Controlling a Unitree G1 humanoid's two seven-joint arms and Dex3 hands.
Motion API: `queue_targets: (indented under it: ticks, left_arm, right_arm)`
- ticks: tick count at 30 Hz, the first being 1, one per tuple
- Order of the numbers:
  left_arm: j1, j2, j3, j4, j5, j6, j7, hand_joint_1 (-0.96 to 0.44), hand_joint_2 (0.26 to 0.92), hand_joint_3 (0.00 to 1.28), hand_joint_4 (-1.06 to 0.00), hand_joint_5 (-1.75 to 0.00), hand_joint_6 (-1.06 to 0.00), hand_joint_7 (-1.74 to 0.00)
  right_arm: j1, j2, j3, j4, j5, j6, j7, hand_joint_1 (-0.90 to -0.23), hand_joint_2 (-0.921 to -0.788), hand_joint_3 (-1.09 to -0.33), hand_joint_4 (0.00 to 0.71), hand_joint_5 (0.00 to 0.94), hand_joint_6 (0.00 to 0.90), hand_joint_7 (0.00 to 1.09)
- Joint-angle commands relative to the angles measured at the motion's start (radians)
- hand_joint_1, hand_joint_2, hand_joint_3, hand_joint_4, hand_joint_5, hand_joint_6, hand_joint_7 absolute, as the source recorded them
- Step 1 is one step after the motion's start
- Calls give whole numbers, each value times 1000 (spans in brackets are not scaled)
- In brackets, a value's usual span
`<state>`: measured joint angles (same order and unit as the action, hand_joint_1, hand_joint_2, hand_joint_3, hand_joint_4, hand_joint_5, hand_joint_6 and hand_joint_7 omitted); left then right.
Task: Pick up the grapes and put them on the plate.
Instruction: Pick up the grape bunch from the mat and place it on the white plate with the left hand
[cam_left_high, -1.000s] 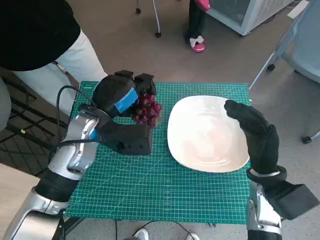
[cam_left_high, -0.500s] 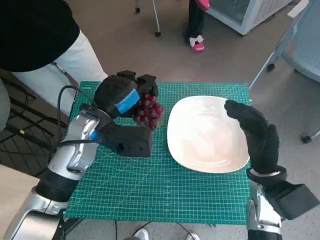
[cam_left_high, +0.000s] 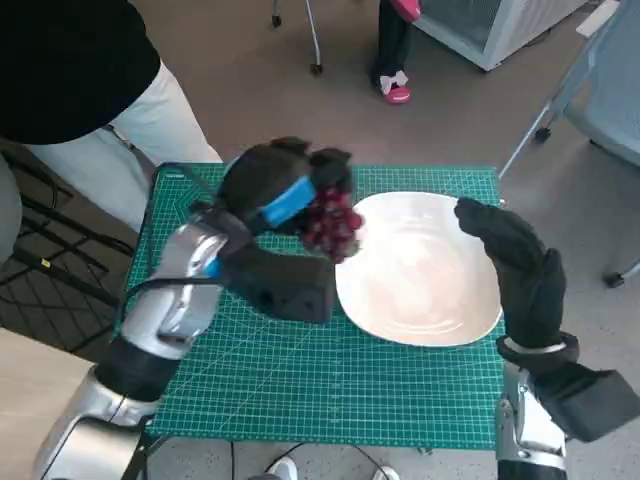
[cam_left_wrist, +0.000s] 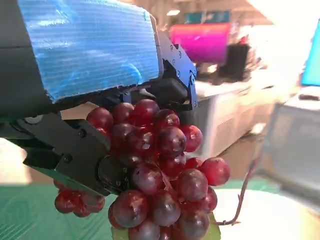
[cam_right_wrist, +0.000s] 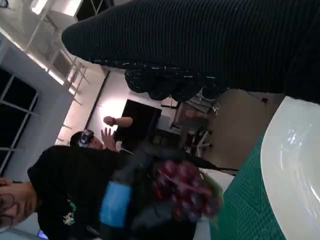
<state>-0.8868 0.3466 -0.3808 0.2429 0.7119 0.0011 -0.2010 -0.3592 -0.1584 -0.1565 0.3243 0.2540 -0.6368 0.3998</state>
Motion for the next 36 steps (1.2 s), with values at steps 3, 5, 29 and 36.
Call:
queue_targets:
  ticks: [3, 5, 29, 36]
  left_arm:
    - [-129, -74, -41, 113, 3, -58, 22, 2, 921, 143, -604, -1243, -543, -1255]
    - [-158, -95, -52, 165, 4, -80, 38, 2, 921, 133, -623, -1236, -546, -1240]
    - [-346, -257, -129, 609, -6, -216, 119, 3, 921, 175, -543, -1382, -543, -1187]
    - [-374, -281, -130, 690, -19, -236, 114, 3, 921, 171, -563, -1304, -524, -1264]
  right_arm:
    - [39, -11, -11, -11, 3, 1, -4, -608, -921, -867, 433, 5, 77, 435]
    - [46, -11, -15, -17, 0, -4, -9, -607, -921, -865, 434, 6, 78, 433]
    - [122, -3, -58, -64, -61, -52, -124, -606, -921, -842, 447, 3, 170, 289]
    - [142, 3, -58, -87, -81, -49, -160, -607, -921, -840, 447, 2, 176, 276]
